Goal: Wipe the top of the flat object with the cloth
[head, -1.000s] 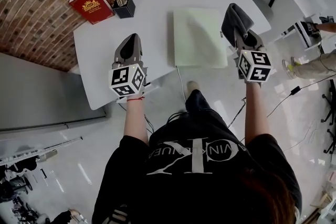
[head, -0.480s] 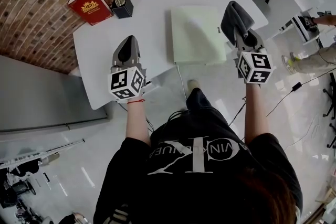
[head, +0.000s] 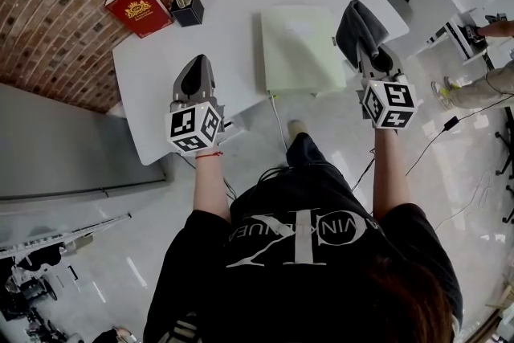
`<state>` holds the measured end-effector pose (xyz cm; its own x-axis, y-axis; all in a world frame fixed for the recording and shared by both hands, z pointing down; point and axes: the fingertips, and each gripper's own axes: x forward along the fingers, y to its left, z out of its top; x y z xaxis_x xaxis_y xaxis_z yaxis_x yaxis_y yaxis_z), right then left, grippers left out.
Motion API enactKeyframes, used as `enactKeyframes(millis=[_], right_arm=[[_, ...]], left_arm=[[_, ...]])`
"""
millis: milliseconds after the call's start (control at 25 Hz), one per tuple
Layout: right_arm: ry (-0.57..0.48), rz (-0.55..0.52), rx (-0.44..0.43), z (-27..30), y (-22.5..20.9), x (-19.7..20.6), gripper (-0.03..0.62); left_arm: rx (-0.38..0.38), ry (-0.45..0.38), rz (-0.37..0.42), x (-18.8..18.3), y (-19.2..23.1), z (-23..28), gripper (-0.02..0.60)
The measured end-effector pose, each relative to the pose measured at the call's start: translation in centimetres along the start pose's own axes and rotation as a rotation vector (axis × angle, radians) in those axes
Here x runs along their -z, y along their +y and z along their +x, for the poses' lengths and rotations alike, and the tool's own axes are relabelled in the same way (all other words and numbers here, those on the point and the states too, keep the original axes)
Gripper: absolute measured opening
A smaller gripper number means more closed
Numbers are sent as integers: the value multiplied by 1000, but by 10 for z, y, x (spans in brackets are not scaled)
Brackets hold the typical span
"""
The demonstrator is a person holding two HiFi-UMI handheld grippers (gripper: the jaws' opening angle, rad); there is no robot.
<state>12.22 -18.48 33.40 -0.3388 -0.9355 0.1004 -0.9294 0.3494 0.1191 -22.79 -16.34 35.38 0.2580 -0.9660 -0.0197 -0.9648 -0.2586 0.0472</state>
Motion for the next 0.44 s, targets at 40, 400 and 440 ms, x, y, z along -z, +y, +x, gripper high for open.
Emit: enactKeyframes(millis=[40, 400, 440], right_arm=[[-2, 0, 0, -1, 1, 0, 55], [-19, -3, 4, -7, 9, -6, 55], [-20, -4, 4, -8, 10, -6, 56]], left_arm=[[2, 1, 1, 0, 0, -1, 11], [16, 6, 5, 1, 0, -8, 11], [17, 7, 5, 1, 1, -9, 11]])
